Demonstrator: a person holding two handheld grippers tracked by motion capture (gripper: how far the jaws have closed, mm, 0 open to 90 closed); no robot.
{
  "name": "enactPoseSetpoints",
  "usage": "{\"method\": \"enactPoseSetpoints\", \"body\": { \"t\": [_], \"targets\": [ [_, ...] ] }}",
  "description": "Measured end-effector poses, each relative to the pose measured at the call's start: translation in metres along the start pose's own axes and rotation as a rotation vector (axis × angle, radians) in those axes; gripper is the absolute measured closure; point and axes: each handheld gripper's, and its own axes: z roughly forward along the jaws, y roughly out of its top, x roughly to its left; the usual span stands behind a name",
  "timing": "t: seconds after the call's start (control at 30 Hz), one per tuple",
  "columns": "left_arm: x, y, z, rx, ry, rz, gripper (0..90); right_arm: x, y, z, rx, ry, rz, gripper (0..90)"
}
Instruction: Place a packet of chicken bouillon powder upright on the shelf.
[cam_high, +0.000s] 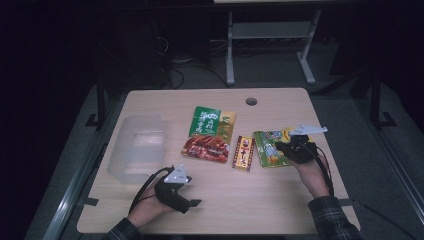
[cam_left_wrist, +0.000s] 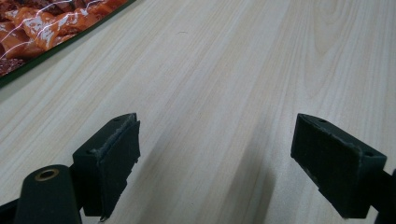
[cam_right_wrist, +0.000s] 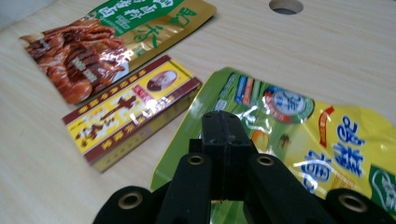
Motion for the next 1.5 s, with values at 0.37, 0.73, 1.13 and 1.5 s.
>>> {"method": "enactPoseSetpoints", "body": {
  "t": [0.37, 0.73, 1.13, 1.5],
  "targets": [
    [0.0, 0.0, -0.001, 0.009, -0.004, 0.002, 15.0, -0.01, 0.021, 0.03, -0.008, -0.05, 0.002, 89.8],
    [-0.004, 0.002, 0.0, 0.009, -0.019, 0.027, 14.9, -0.035, 0.029, 0.063, -0.016, -0.11, 0.048, 89.8],
    [-0.004, 0.002, 0.0, 0.007, -0.026, 0.029, 15.0, -0.057, 0.024, 0.09, 0.026, -0.127, 0.082, 89.9],
    [-0.004, 0.002, 0.001, 0.012, -0.026, 0.03, 15.0, -0.053, 0.019, 0.089, 0.057, -0.111, 0.037, 89.9]
  ]
}}
